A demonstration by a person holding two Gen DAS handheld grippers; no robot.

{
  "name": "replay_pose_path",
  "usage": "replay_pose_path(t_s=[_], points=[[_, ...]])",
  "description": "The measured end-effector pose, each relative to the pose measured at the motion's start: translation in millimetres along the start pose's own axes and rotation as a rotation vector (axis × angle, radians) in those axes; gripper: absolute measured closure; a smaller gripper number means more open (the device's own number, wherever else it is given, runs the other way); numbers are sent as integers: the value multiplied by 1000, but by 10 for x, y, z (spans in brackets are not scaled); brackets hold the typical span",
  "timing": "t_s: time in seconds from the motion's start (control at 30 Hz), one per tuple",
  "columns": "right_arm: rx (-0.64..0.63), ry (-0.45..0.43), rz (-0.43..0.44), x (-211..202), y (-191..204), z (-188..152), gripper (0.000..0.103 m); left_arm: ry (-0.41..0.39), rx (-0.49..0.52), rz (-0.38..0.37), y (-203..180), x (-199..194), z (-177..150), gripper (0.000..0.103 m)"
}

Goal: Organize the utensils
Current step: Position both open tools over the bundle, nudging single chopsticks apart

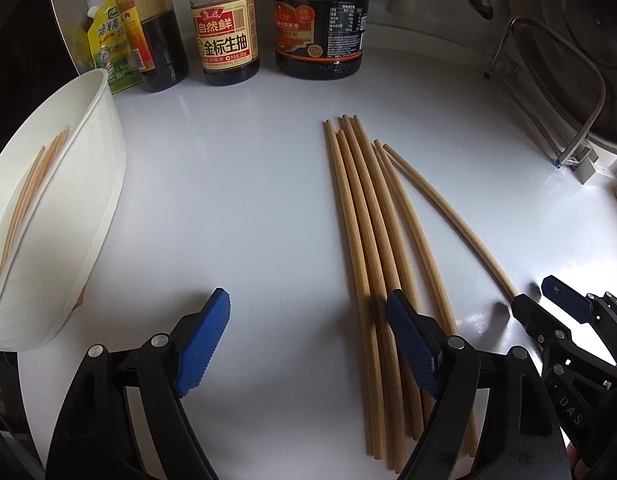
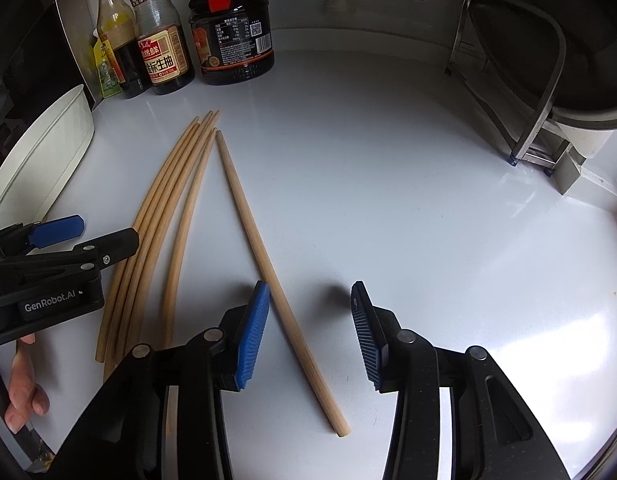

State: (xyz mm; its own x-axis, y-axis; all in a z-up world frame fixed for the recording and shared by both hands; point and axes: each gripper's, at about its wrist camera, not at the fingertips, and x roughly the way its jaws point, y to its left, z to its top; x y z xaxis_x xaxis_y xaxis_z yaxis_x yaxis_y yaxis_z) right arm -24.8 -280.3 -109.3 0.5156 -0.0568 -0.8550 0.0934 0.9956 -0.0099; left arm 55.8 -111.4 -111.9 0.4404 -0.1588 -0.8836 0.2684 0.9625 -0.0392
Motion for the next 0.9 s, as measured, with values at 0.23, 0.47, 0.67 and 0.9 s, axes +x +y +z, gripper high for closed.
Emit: replay_pose_path(t_s=[0.23,0.47,0.67,0.9], points=[[-7,-2,1,1,18,39,62,-1,-15,16,121,0,-44,24],[-15,-2,2,14,53,70,62,13,-26,28,204,37,-80,24],[-25,0,1,31,59,82,62,10,-29,37,234,47,-68,24],[-60,-2,16,79,49,136,60,-1,-10,31,210,73,-27,23]])
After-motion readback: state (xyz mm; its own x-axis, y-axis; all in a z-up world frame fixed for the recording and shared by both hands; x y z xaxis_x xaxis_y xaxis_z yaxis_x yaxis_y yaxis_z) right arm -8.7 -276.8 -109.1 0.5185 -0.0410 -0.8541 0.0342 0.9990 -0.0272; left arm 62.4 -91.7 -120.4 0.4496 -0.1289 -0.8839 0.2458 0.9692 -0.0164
